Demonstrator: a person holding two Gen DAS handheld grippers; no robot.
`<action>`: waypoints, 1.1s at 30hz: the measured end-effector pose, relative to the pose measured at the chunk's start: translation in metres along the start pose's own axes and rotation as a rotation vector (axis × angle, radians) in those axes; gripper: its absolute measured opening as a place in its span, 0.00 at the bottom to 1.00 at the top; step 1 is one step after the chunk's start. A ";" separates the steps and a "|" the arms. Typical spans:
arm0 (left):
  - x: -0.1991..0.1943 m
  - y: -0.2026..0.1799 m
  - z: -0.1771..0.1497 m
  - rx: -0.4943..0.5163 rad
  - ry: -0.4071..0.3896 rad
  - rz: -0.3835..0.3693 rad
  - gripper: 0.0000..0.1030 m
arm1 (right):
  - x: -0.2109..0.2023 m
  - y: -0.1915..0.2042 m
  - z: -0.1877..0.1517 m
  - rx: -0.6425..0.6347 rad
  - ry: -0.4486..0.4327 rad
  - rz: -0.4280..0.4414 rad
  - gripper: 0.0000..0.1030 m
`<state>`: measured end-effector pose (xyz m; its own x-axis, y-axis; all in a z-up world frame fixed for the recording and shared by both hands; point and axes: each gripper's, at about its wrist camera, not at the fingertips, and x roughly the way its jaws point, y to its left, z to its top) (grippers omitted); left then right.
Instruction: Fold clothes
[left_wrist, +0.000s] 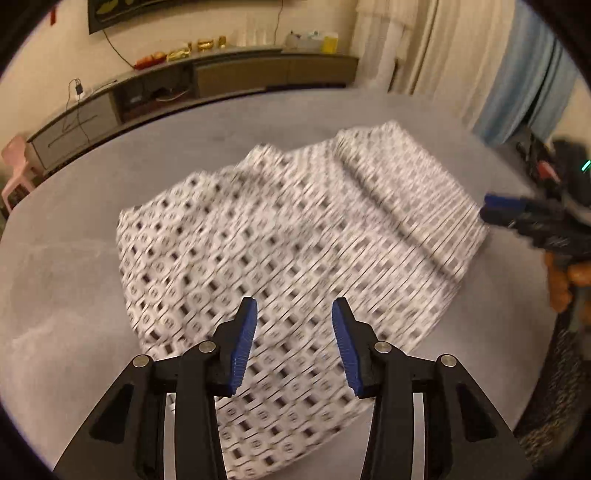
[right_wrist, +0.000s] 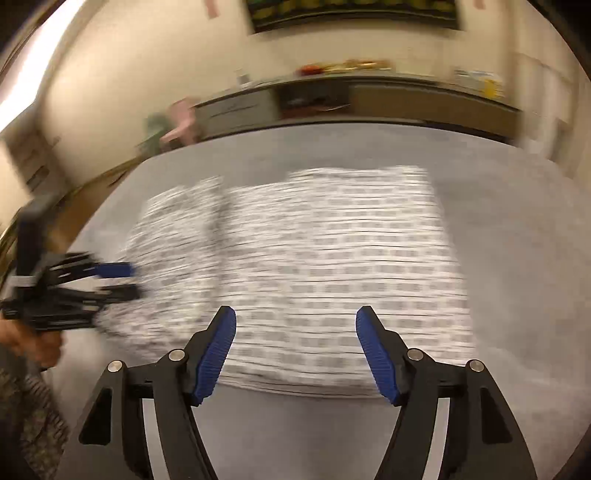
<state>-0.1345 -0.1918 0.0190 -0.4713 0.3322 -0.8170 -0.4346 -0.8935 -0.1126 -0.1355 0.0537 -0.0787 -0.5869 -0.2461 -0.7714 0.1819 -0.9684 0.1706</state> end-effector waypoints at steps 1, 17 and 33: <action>-0.001 -0.007 0.006 -0.018 -0.017 -0.011 0.55 | 0.002 -0.020 -0.004 0.038 0.003 -0.037 0.67; 0.127 -0.194 0.184 0.110 0.217 0.017 0.66 | 0.006 -0.036 -0.006 0.175 -0.179 0.155 0.15; -0.029 -0.028 0.116 -0.169 -0.065 -0.021 0.06 | -0.051 0.010 0.003 0.034 -0.258 0.603 0.44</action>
<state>-0.1975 -0.1410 0.1114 -0.5140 0.3655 -0.7760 -0.3122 -0.9223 -0.2277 -0.1060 0.0567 -0.0359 -0.5605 -0.7440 -0.3636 0.5158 -0.6572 0.5496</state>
